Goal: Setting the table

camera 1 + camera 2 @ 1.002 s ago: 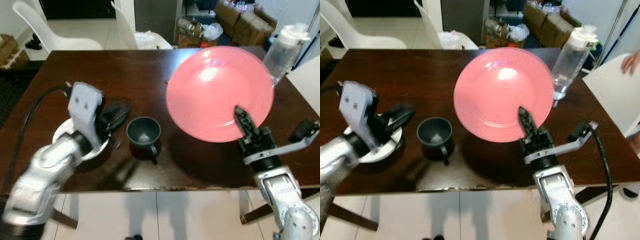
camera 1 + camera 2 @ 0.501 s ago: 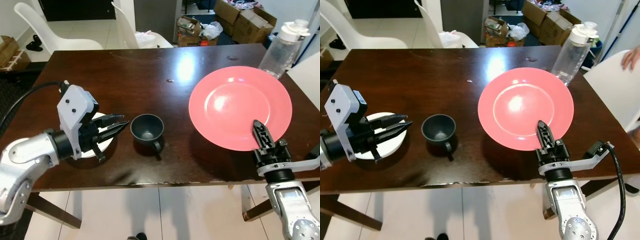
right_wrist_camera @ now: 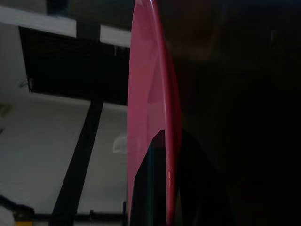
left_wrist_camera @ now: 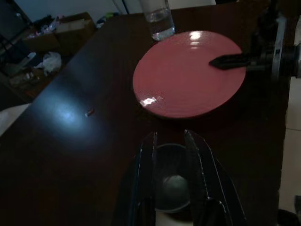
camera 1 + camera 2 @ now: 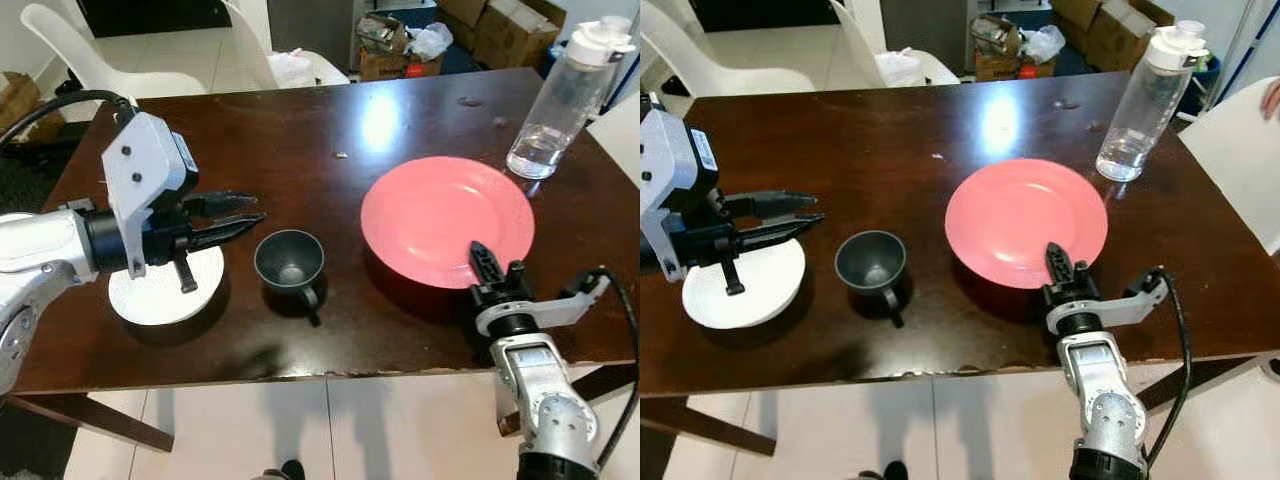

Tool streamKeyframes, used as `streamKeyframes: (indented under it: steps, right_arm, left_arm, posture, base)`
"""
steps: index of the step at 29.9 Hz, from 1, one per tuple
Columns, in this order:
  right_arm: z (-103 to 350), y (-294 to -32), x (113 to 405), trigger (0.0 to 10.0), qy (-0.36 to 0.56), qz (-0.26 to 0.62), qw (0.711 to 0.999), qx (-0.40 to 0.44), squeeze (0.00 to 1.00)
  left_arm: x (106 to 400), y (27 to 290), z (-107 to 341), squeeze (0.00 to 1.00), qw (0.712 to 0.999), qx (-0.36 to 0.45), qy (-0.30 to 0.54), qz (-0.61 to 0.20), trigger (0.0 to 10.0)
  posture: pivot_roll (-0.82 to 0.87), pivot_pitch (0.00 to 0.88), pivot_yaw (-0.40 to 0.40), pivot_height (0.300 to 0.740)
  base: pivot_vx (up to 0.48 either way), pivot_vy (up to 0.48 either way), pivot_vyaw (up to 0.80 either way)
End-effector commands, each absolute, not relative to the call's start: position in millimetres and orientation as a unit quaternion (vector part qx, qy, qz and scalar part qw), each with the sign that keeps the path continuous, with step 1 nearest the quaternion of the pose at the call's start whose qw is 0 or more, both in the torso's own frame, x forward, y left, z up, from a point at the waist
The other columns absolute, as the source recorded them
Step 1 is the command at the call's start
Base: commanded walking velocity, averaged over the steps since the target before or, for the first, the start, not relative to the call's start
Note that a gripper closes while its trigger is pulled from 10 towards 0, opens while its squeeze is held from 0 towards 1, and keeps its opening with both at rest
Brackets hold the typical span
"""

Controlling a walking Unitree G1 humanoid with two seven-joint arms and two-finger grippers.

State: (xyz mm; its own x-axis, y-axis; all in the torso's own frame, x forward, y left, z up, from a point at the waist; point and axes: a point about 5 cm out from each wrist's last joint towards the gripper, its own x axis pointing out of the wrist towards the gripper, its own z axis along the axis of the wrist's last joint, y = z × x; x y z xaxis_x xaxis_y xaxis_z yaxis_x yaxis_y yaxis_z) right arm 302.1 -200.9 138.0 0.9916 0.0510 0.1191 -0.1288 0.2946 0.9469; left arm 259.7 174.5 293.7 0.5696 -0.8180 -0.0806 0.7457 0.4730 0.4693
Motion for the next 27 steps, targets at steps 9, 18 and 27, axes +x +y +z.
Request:
streamKeyframes:
  steps: [9, 18, 27]
  right_arm:
    - [124, -162, 299, 10.0, 0.021, 0.088, 0.787, 0.610, 0.00]
    - [111, -169, 291, 10.0, 0.026, 0.052, 0.798, 0.599, 1.00]
    - [118, -167, 289, 10.0, 0.024, 0.047, 0.798, 0.601, 1.00]
  left_arm:
    - [255, 184, 288, 0.00, 0.853, 0.249, -0.050, -0.455, 10.0]
    - [260, 185, 288, 0.00, 0.859, 0.247, -0.055, -0.446, 10.0]
    - [260, 184, 285, 0.00, 0.860, 0.242, -0.057, -0.445, 10.0]
  posture:
    - [0.05, 0.089, 0.141, 0.740]
    - [0.03, 0.080, 0.139, 0.740]
    - [0.03, 0.084, 0.130, 0.740]
  base:
    - [0.000, 0.000, 0.00]
    - [0.000, 0.000, 0.00]
    - [0.000, 0.000, 0.00]
